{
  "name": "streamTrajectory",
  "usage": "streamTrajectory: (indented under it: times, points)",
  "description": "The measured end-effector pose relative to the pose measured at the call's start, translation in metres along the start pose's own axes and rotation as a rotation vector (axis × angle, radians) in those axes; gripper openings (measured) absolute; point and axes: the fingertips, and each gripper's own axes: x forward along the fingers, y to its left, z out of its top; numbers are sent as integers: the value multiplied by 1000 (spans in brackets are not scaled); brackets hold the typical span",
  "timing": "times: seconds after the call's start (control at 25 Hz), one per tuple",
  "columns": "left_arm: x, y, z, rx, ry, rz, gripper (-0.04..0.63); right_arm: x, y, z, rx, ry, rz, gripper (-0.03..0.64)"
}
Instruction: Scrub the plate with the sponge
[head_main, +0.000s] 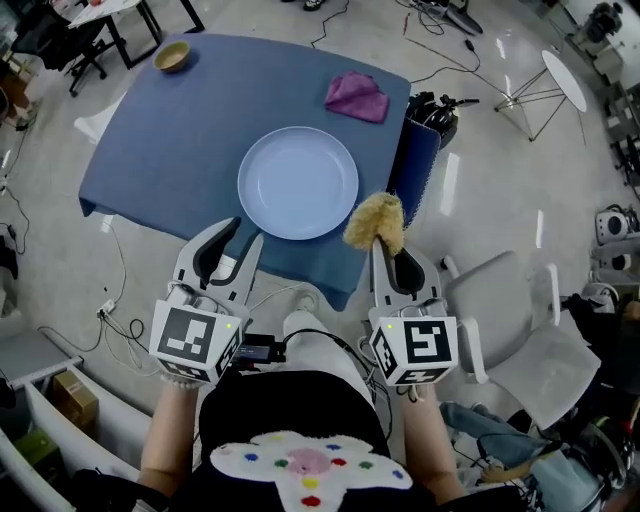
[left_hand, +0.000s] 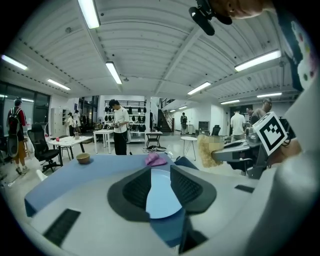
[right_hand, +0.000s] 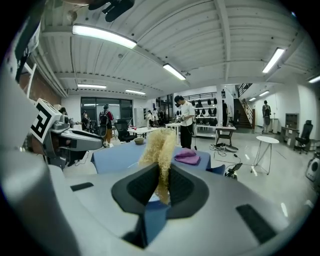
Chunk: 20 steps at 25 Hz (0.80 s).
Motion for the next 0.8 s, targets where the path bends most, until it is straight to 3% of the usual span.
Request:
streamTrajectory:
  times: [0.12,0.48,0.8]
  points:
    - [12,2,1,8,17,28,120,10,-8,0,-4,7,21,46]
    - [29,29,-10,-67,56,102,121,26,-9,-7,5,38,55,46]
    - [45,49,-35,-99,124,96,146,41,0,-13,26,63,43,46]
